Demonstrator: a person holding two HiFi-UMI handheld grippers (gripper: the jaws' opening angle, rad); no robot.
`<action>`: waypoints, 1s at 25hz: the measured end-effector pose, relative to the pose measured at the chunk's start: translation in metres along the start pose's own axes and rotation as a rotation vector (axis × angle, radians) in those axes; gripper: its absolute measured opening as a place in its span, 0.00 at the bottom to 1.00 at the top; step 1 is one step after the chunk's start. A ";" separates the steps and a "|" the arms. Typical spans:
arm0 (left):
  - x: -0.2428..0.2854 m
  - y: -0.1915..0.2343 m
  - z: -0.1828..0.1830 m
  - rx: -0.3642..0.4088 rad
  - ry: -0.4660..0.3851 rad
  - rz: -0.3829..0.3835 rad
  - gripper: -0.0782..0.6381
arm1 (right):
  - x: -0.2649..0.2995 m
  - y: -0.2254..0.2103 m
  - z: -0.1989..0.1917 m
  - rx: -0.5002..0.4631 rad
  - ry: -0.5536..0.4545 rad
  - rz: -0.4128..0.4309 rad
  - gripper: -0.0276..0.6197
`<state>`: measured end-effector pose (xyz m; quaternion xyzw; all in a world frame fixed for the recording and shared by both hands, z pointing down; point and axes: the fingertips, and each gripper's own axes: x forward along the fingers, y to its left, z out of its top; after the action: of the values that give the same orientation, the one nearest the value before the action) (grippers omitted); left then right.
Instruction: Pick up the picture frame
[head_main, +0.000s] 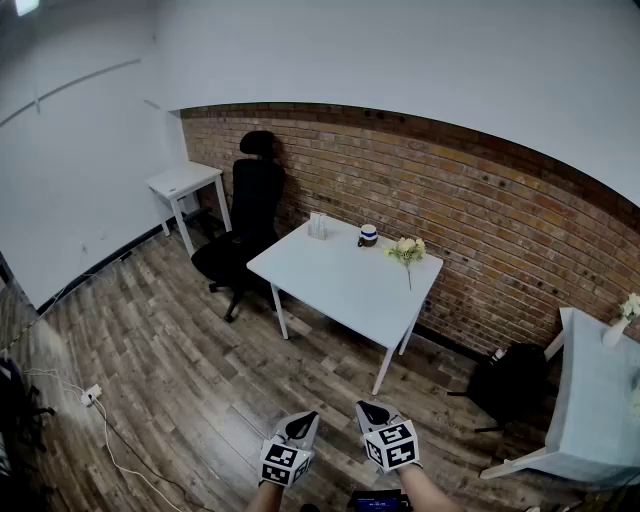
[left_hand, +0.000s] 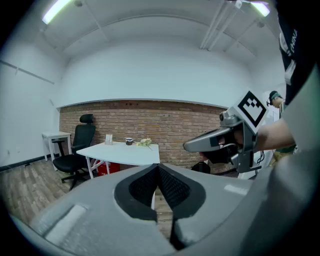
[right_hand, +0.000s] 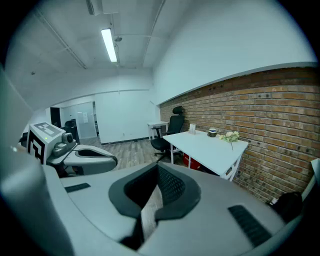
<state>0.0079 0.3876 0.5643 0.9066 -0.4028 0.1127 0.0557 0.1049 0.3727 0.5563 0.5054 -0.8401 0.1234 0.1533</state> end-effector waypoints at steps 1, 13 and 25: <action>0.000 -0.001 0.000 0.000 -0.002 0.000 0.13 | 0.000 -0.001 -0.001 -0.004 0.002 0.000 0.05; 0.007 -0.002 0.006 0.006 -0.014 -0.005 0.13 | 0.002 -0.003 0.003 -0.005 -0.016 0.000 0.05; 0.012 -0.003 0.001 0.026 0.010 0.015 0.13 | 0.002 -0.007 0.001 0.008 -0.020 0.009 0.05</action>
<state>0.0178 0.3807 0.5658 0.9037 -0.4076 0.1226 0.0453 0.1103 0.3672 0.5564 0.5034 -0.8434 0.1224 0.1424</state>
